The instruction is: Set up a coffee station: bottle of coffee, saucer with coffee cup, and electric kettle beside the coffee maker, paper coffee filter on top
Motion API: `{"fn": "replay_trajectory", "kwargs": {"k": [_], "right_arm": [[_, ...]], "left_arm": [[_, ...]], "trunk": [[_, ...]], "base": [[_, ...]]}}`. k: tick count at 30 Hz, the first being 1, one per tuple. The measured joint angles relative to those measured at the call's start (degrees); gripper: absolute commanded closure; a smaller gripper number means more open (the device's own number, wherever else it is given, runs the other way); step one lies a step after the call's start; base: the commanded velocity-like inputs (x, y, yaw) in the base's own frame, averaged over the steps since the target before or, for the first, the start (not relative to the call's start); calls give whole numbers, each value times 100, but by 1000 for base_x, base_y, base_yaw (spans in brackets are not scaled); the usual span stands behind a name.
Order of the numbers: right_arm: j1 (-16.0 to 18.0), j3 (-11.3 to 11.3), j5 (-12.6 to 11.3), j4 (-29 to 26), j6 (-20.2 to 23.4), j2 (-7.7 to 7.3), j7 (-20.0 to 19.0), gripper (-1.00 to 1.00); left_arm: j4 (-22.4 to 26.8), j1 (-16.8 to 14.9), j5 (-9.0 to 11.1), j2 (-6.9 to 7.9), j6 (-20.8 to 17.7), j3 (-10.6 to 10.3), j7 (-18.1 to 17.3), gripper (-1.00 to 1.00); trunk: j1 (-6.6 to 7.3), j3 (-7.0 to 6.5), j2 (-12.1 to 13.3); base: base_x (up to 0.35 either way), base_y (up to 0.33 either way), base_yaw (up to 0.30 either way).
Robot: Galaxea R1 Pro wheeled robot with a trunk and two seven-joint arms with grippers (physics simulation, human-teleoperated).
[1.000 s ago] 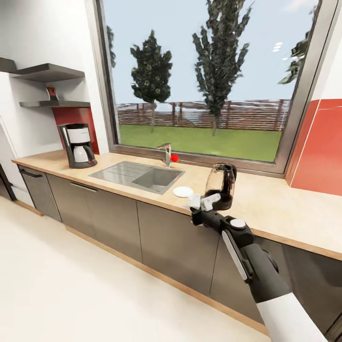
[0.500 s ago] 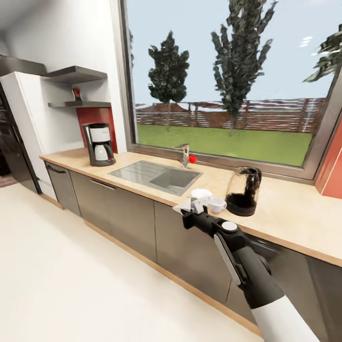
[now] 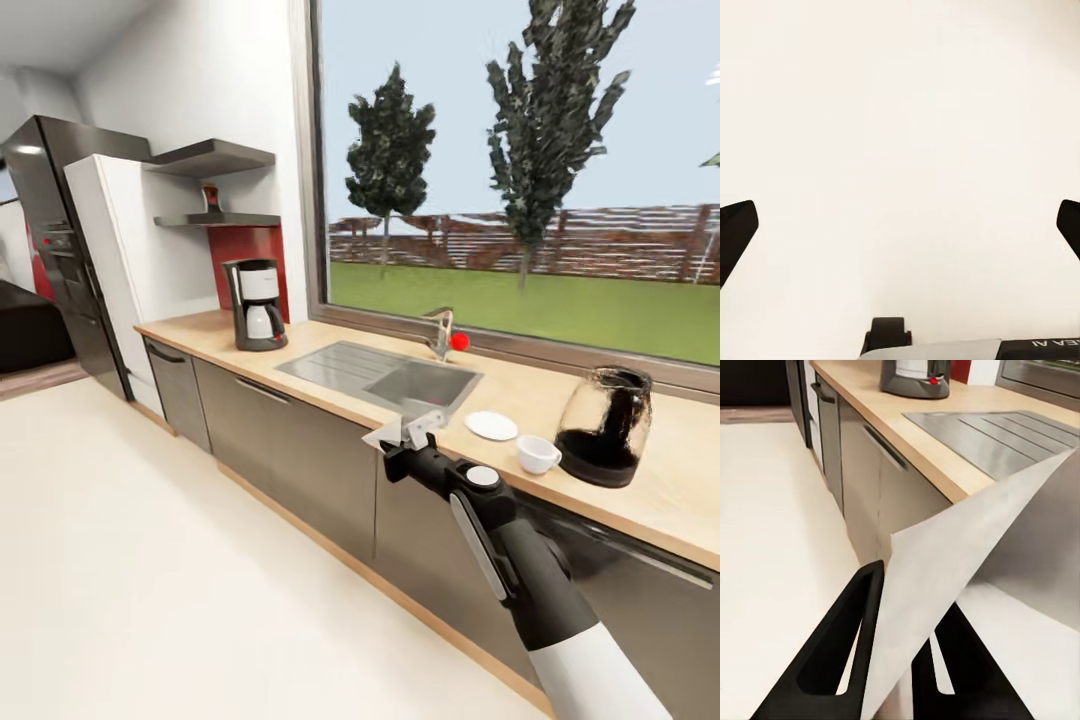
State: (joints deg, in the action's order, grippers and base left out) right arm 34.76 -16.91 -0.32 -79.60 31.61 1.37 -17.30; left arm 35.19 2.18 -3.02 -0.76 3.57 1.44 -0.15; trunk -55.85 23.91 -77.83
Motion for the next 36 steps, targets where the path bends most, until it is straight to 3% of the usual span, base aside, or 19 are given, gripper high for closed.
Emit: {"fn": "replay_trajectory", "kwargs": {"k": [29,36], "right_arm": [[0,0,0,-9,0,0,-4,100],[-7,0,-54,-370,29,-4,-11,100]], "left_arm": [[0,0,0,1,0,2,-1,-100],[5,0,0,1,0,3,-1,-100]], "trunk": [[1,0,0],[1,0,0]], "base": [[251,246,1],[271,236,0]]}}
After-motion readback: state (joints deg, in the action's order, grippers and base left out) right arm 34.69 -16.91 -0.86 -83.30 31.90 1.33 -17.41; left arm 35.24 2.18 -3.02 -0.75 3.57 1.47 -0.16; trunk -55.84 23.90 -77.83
